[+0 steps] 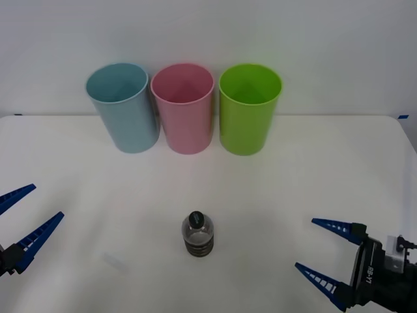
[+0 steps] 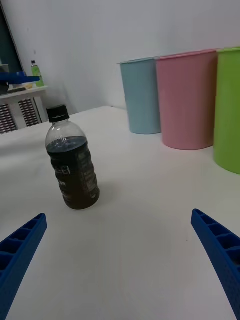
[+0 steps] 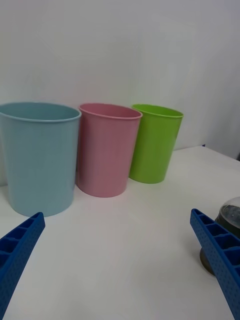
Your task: Grasp the object on the table and drop it into the matching bin: aluminum can to the light blue bin, PET bottle to the pink bin.
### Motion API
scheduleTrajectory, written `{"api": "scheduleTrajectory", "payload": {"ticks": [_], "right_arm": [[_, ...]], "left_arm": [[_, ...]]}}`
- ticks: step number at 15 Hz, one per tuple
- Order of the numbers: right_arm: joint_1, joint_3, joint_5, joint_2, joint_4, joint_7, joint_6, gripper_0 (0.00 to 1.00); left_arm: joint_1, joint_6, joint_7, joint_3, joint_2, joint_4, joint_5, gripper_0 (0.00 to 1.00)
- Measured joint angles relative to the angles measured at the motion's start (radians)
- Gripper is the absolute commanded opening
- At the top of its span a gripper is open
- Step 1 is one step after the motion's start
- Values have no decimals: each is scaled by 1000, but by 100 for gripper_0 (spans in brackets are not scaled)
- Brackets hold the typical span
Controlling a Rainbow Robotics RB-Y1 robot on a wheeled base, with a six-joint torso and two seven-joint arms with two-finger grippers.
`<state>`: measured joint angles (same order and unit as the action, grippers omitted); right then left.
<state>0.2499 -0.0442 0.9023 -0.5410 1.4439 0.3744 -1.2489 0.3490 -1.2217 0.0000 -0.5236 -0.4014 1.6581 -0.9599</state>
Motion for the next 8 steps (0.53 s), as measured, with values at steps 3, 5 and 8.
{"api": "scheduleTrajectory", "payload": {"ticks": [3,5,8], "right_arm": [[-88,94,0,0,-87,31,0,100],[-138,150,0,0,-131,42,1,100],[-195,223,0,5,-175,67,12,100]], "left_arm": [[0,0,0,0,0,0,0,100],[0,0,0,0,0,0,0,100],[0,0,0,0,0,0,0,100]]}}
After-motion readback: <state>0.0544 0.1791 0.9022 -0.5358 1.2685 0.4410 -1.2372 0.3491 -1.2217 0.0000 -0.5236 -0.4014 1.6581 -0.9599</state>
